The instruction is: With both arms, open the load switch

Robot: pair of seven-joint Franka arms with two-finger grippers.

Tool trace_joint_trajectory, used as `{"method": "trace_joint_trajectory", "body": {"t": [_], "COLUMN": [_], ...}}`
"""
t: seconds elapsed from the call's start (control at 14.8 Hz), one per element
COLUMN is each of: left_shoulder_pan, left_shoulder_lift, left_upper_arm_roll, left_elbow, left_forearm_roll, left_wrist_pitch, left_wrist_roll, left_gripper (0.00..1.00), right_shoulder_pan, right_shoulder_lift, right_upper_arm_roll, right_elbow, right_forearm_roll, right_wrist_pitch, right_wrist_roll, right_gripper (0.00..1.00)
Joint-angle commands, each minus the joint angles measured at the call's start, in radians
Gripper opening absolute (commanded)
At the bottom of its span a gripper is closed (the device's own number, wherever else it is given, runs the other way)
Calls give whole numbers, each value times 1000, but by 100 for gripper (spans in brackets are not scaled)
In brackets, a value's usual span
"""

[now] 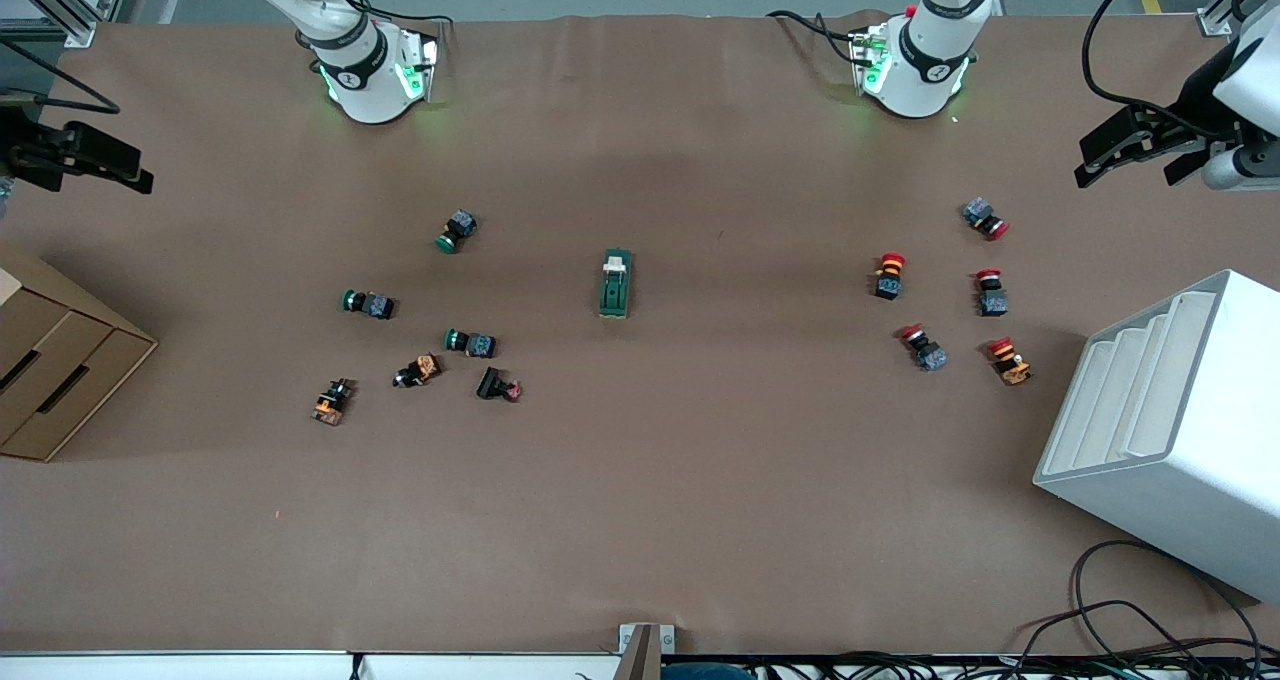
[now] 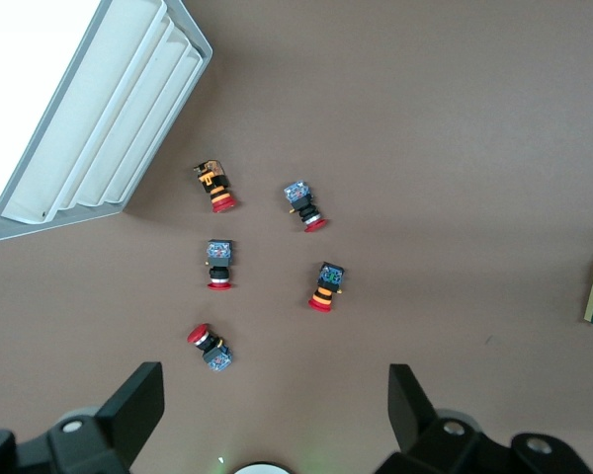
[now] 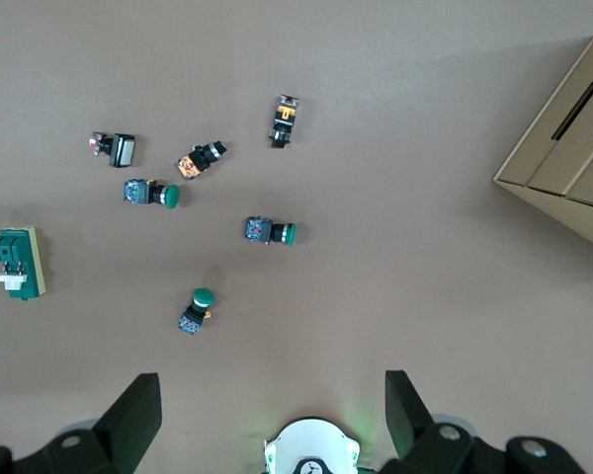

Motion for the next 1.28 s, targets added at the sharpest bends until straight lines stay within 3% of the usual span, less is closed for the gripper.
{"method": "trace_joint_trajectory", "body": {"t": [0.0,0.2,0.4,0.61,1.21], "left_shoulder_pan": [0,3,7,7,11], "left_shoulder_lift": [-53,-53,-56,-45,16], "left_upper_arm_roll": [-11,-19,-19,-19,-13], "left_elbow": [-52,-58,-74,-49,29], "left_forearm_roll": [-6,11,12,32,28], "left_wrist_pitch": [42,49,60,60,48], "left_wrist_roll": [22,22,24,25,10], "left_gripper": [100,100,100,100,100], "right_shoulder_pan": [9,5,3,-3,-6], "right_shoulder_lift": [-23,-35,-107,-170,-170], "right_upper_arm_roll": [-1,-1,-1,2,4], "right_elbow": [-25,-40,-131,-152,-185], "right_forearm_roll": [-3,-8,-9,-11,0], "right_wrist_pitch": [16,22,63,37,74], "right_wrist_roll": [5,2,2,2,7], "right_gripper": [100,100,100,100,100]}}
